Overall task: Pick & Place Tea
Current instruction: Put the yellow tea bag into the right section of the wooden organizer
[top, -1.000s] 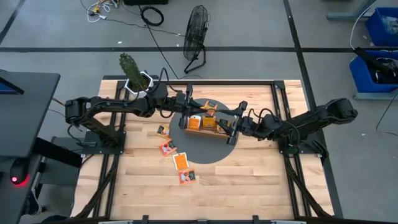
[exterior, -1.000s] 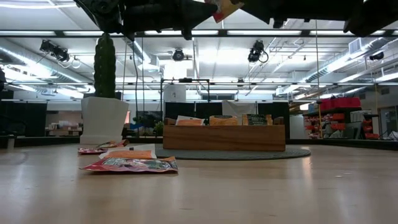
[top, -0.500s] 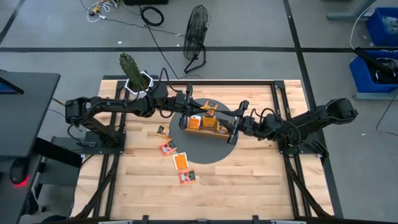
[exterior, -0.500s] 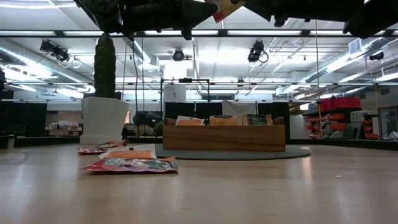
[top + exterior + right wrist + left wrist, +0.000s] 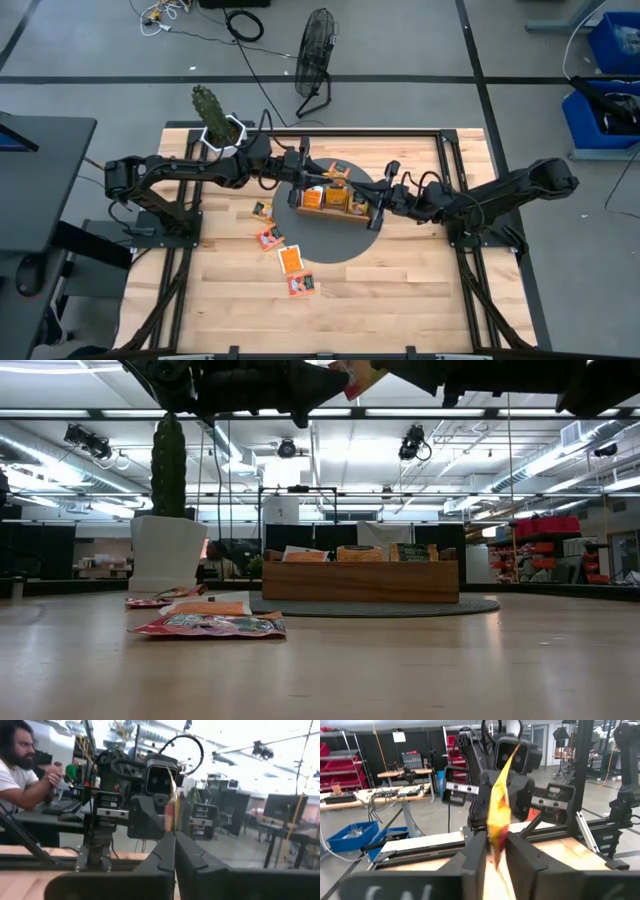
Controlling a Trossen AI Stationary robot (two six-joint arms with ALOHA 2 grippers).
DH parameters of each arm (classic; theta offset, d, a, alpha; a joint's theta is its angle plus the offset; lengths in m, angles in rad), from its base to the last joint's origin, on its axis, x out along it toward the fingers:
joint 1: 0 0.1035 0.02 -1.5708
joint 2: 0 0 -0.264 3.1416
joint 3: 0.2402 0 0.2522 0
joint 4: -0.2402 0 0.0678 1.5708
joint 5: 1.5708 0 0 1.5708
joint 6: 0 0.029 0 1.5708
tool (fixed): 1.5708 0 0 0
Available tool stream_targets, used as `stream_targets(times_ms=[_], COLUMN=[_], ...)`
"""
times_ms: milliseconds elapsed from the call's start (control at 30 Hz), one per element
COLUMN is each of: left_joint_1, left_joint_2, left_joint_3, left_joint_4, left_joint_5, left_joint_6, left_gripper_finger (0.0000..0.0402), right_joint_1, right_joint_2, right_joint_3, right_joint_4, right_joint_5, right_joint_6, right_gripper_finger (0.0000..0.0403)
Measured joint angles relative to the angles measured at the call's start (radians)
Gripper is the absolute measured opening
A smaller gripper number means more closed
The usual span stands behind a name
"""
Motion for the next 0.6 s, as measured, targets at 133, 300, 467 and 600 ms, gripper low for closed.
stream_targets(times_ms=[133,300,467,600], left_joint_1=[0.023,0.071,0.105,0.112], left_joint_2=[-0.005,-0.008,-0.008,-0.008], left_joint_3=[0.000,-0.001,-0.001,-0.001], left_joint_4=[-0.028,-0.134,-0.260,-0.322], left_joint_5=[0.000,0.000,-0.001,-0.001], left_joint_6=[-0.003,-0.010,0.006,0.037], left_gripper_finger=[0.0114,0.0135,0.0136,0.0128], right_joint_1=[0.000,0.000,-0.002,-0.024], right_joint_2=[-0.079,-0.190,-0.248,-0.228], right_joint_3=[0.000,0.003,0.101,0.233], right_joint_4=[-0.166,-0.413,-0.811,-1.132], right_joint_5=[0.035,0.047,0.098,0.093], right_joint_6=[0.039,0.130,0.254,0.362], right_gripper_finger=[0.0002,0.0001,0.0001,0.0001])
